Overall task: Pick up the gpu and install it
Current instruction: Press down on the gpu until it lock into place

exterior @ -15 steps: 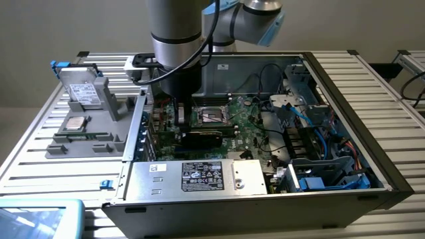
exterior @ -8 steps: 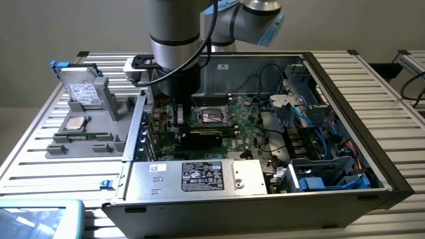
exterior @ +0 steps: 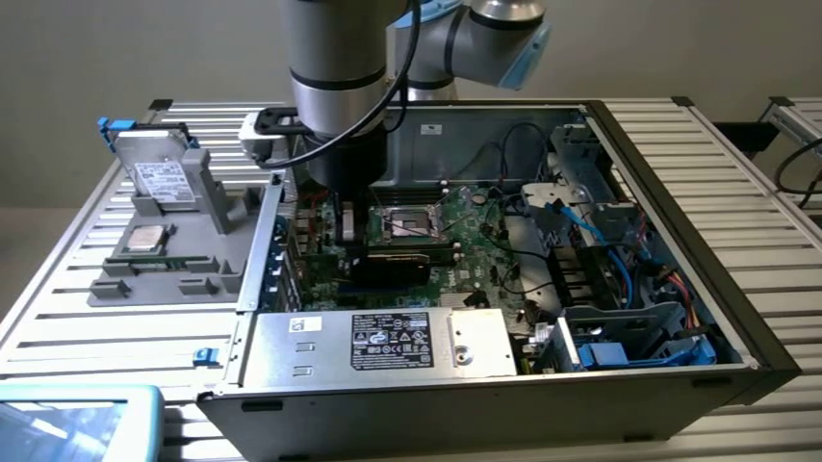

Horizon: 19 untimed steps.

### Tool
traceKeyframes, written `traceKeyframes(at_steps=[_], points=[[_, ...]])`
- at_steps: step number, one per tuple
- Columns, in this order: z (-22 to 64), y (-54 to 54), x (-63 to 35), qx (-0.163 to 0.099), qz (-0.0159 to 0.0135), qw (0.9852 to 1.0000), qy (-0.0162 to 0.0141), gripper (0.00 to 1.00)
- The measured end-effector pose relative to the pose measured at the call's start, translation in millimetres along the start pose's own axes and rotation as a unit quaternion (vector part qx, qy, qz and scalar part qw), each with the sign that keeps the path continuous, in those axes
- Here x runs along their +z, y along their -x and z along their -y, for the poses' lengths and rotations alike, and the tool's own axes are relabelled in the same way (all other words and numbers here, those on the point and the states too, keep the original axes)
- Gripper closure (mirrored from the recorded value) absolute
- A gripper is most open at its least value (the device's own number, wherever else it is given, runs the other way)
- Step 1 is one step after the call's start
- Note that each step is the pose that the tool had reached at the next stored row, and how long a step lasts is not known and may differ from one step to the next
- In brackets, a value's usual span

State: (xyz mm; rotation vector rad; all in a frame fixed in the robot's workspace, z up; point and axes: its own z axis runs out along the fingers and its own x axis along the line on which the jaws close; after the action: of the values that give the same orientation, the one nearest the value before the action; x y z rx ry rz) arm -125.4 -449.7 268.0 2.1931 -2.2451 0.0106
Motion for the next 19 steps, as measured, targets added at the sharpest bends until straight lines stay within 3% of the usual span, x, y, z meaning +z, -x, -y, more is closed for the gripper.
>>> traceKeyframes(at_steps=[15,19], points=[[-0.9,0.1,1.3,0.001,0.0003,1.0,0.0001,0.88],[0.2,0.0,-12.1,0.001,0.0003,1.0,0.0021,0.88]])
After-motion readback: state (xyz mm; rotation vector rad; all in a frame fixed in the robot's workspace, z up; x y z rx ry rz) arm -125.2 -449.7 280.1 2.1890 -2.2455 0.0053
